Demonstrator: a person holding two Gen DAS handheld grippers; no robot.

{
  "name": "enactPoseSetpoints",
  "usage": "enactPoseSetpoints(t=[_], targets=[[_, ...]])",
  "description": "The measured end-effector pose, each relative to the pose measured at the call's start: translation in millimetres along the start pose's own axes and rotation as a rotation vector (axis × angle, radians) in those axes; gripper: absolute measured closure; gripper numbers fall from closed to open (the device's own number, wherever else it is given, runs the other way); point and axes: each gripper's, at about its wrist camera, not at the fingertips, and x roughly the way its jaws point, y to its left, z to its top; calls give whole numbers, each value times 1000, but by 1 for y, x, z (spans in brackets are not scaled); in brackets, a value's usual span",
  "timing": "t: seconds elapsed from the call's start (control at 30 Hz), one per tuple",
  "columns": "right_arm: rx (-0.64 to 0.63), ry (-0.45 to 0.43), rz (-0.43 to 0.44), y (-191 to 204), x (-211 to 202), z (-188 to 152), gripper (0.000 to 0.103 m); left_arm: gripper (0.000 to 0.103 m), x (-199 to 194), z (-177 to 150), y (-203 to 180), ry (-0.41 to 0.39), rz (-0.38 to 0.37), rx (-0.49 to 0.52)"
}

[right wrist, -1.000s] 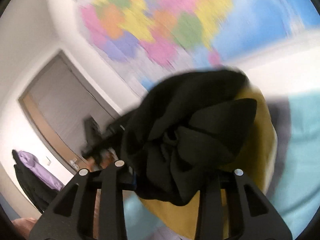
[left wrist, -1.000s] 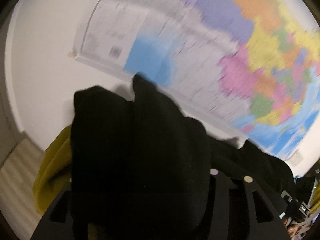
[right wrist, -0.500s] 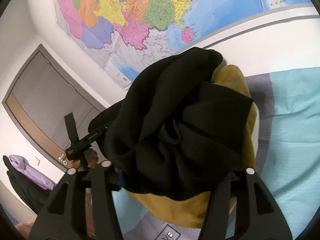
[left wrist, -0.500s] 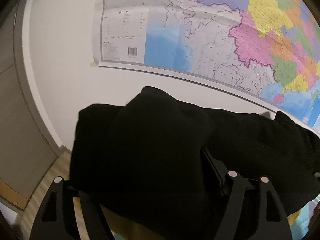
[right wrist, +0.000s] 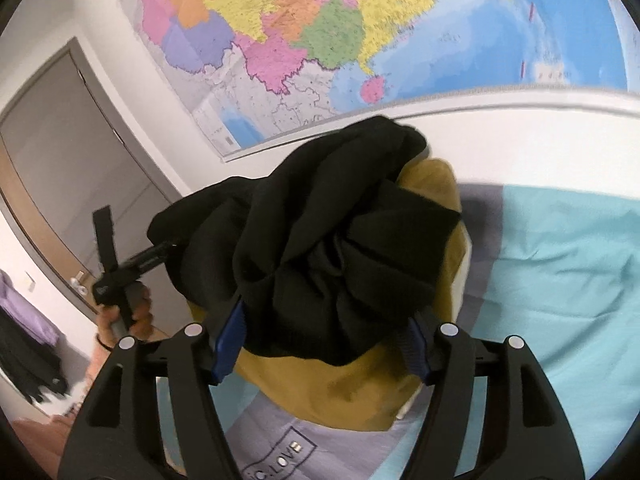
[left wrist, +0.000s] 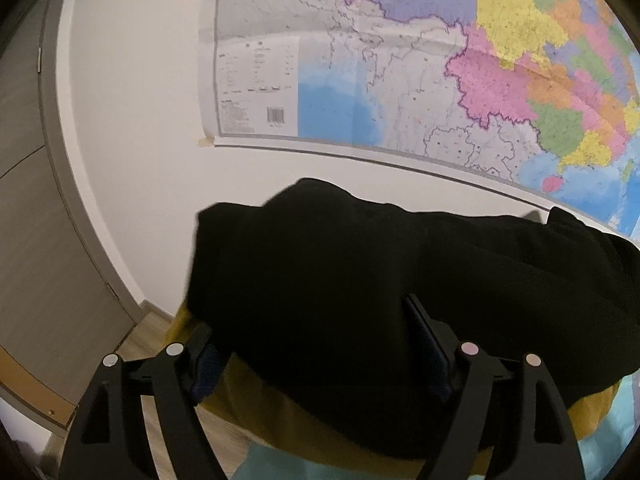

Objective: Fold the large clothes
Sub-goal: 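Lower the black bundle onto the mustard folded clothes with both grippers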

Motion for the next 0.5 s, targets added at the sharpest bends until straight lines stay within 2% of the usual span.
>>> enactPoseSetpoints(t=[0.13, 0.23, 0.33, 0.47, 0.5], targets=[[-17, -26, -48, 2, -17, 0, 33, 24, -24, 6, 4, -61, -6, -3], [-53, -110, -107, 7, -40, 3, 28, 20, -41, 14, 10, -104, -59, -17], [-82, -145, -63, 16, -48, 13, 27, 19, -40, 23, 9, -105, -104, -20], [-129, -123, -26, 30, -20, 30, 37, 17, -19, 26, -2, -67, -102, 5], [-129, -98, -16, 31, -7, 35, 44, 15, -13, 25, -4, -54, -96, 13]])
